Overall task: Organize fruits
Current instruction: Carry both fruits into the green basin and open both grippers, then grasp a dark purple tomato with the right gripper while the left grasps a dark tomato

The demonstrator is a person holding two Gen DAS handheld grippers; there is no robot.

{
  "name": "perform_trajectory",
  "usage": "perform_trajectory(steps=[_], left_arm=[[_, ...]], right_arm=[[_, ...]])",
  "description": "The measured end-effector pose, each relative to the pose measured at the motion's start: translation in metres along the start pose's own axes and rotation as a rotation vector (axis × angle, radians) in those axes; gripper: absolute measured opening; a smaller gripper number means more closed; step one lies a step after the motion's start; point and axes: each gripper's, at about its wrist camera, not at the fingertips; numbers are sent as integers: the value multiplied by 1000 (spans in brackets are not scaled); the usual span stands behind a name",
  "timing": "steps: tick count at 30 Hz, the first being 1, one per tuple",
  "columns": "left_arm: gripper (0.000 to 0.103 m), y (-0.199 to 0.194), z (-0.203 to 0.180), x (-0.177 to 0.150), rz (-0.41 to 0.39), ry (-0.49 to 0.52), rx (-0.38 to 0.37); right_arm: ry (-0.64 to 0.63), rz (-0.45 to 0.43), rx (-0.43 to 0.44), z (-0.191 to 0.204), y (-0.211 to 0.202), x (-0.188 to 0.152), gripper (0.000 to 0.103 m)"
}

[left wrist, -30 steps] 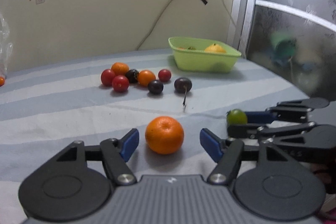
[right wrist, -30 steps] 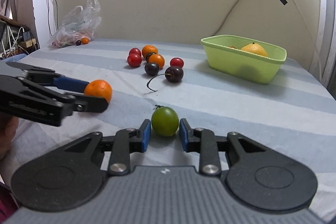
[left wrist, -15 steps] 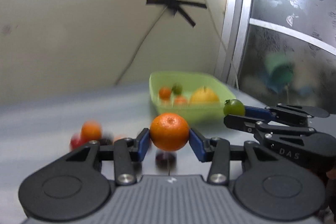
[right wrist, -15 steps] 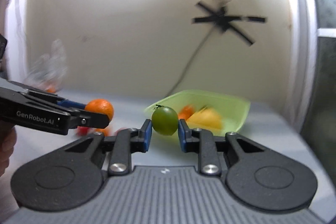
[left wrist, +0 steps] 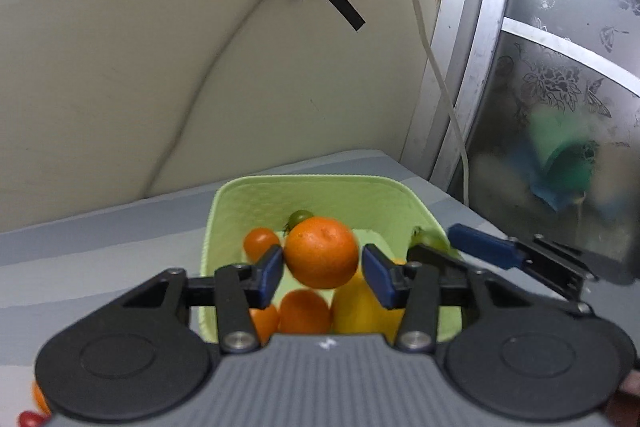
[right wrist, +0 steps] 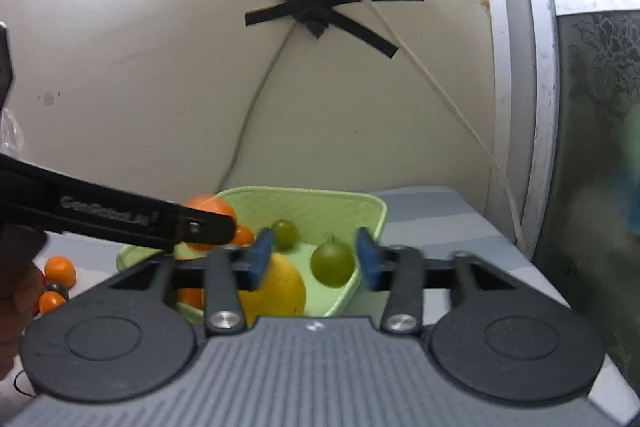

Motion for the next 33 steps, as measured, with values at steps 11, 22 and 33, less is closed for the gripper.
perform_trajectory(steps=[11,22,33], left_arm=[[53,-118,30,-18,-173,-43,39],[53,-161,53,-103,-53,-159,91],[42,-116,46,-108,25,-174,77]], right_arm=[[70,-140,27,-10,-37,-2,55],[-157,130,461,74,-57,-24,49],[-318,236,421,113,-31,-33,50]])
Point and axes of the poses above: each gripper's, at about its wrist camera, not at the fingertips, and y roughly the way its jaws point, z to its left, x to its top, and after that the axes turned 8 degrees about -x, right-handed
